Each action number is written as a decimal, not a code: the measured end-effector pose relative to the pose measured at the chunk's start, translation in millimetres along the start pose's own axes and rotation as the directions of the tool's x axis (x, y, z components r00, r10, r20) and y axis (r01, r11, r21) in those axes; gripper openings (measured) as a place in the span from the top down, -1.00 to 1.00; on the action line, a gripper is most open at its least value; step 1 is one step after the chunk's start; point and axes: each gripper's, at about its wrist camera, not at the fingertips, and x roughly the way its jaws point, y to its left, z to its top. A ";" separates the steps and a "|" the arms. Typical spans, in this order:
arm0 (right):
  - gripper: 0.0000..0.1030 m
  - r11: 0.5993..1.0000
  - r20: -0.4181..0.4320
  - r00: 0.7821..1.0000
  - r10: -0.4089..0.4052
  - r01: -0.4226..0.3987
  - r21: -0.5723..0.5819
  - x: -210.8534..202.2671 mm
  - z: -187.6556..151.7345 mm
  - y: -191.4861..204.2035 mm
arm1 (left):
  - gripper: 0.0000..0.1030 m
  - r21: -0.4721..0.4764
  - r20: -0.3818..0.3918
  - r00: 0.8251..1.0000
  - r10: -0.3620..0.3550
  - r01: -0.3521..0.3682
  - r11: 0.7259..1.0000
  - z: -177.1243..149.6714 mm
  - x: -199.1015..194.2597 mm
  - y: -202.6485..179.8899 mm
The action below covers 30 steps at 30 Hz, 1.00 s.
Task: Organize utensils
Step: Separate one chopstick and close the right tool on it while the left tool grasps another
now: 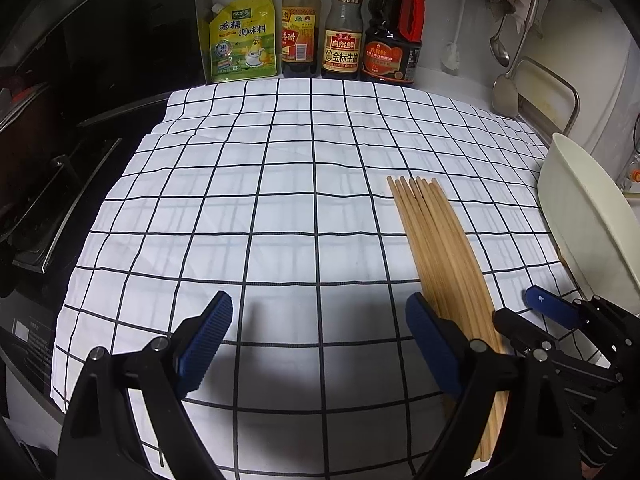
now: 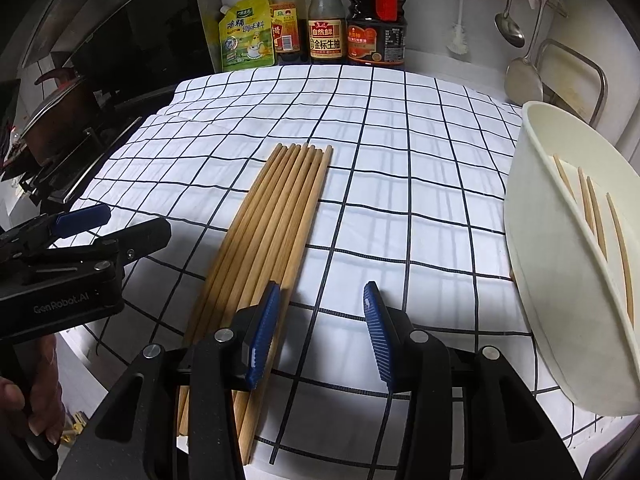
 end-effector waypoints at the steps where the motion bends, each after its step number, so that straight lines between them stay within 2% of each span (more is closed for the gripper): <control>1: 0.18 1.000 -0.001 1.000 -0.002 0.002 -0.003 0.1 0.1 0.7 | -0.69 -0.001 -0.001 1.000 -0.001 0.001 1.000 0.0 0.3 0.1; 6: 0.18 0.998 -0.008 0.999 -0.039 0.039 -0.040 -0.8 -0.3 6.5 | -0.69 0.001 -0.001 1.000 0.000 0.000 1.000 0.7 0.0 -1.0; 15: 0.17 0.997 -0.005 0.997 -0.080 0.080 -0.006 -2.6 -1.0 -10.1 | -0.69 0.014 -0.014 1.000 -0.012 0.012 1.000 -1.0 4.2 -11.0; 23: 0.17 0.995 0.005 0.995 -0.097 0.097 0.018 -5.1 -5.1 -22.0 | -0.69 0.045 -0.029 0.999 -0.026 0.027 0.999 -4.9 6.6 -27.7; 30: 0.17 0.996 0.008 0.996 -0.090 0.089 0.025 -5.9 -6.5 -24.6 | -0.69 0.063 -0.049 0.999 0.005 -0.002 0.998 -9.2 15.3 -32.3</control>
